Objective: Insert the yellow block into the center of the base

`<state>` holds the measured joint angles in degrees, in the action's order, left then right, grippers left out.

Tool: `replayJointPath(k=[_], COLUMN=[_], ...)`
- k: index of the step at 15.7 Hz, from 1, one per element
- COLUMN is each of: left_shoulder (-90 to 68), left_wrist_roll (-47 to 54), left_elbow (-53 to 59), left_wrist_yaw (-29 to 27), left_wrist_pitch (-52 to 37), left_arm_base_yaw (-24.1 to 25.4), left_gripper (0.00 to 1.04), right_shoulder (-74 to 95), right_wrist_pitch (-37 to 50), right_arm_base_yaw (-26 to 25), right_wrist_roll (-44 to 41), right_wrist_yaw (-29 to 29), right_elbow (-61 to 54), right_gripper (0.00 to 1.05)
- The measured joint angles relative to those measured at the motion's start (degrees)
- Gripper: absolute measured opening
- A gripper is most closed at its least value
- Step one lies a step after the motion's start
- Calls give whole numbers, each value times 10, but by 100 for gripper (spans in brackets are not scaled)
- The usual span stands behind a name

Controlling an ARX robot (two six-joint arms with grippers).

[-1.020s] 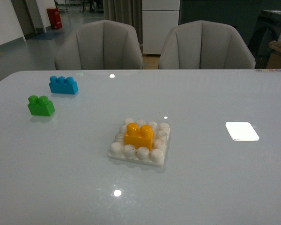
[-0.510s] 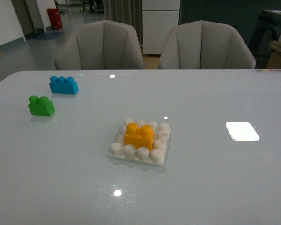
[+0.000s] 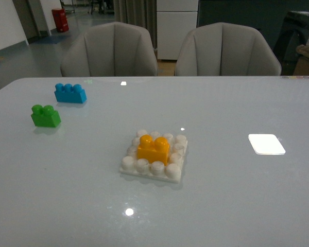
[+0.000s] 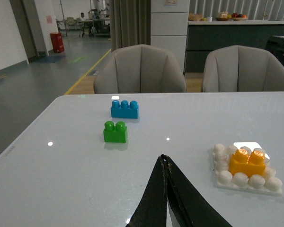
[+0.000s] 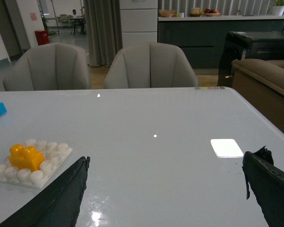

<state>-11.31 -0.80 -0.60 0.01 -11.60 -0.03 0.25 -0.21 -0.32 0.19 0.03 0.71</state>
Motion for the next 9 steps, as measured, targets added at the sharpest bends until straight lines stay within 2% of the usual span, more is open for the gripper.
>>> replayJointPath(k=[2, 3, 4, 9], left_shoulder=[15, 62, 103, 108], left_wrist_roll=[0, 0, 0, 0], left_elbow=[0, 0, 0, 0], left_wrist_yaw=[0, 0, 0, 0], left_wrist_pitch=[17, 89, 123, 118], left_arm_base_yaw=[0, 0, 0, 0], left_gripper=[2, 2, 2, 2], right_shoulder=[0, 0, 0, 0], right_wrist_pitch=[0, 0, 0, 0], right_arm_base_yaw=[0, 0, 0, 0], right_wrist_roll=[0, 0, 0, 0], right_wrist_yaw=[0, 0, 0, 0], right_elbow=[0, 0, 0, 0], right_gripper=[98, 98, 98, 98])
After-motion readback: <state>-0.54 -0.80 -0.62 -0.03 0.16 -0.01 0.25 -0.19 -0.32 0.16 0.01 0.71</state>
